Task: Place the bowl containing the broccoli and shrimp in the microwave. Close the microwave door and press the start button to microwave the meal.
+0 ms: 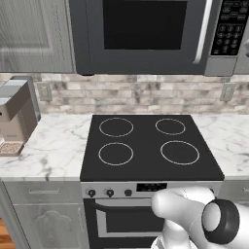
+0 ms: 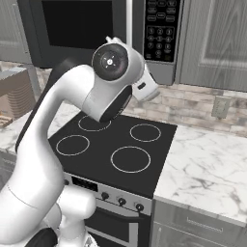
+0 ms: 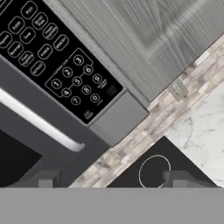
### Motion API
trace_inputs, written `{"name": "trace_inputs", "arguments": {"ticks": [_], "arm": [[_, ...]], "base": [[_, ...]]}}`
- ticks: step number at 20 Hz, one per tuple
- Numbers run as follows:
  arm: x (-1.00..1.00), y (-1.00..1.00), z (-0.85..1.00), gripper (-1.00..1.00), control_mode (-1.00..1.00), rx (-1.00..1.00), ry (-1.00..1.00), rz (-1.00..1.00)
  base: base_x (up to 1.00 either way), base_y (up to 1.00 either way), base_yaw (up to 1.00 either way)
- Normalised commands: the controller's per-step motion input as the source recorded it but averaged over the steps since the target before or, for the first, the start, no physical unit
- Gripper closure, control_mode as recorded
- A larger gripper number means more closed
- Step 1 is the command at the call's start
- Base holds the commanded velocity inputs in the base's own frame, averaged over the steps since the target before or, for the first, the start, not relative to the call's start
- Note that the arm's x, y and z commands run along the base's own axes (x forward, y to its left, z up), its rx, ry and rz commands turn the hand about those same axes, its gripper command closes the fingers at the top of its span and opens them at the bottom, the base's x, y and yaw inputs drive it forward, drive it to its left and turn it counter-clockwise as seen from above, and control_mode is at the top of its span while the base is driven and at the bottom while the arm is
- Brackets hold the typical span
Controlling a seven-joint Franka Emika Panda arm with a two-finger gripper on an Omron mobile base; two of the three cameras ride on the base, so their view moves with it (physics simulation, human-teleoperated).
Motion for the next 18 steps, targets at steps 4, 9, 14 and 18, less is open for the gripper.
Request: {"name": "trace_inputs", "arguments": {"ticks": [4,9,14,18], "arm": [[0.04,0.00,0.00,1.00,-1.00,0.08,0.00,0.00],[0.29,-0.06,0.00,1.00,-1.00,0.12,0.00,0.00],[0.41,-0.23,0.00,1.00,-1.00,0.11,0.00,0.00],[0.32,-0.34,0.00,1.00,-1.00,0.08,0.00,0.00]], "base": [[0.00,0.00,0.00],[0.00,0.00,0.00],[0.00,0.00,0.00],[0.00,0.00,0.00]]}}
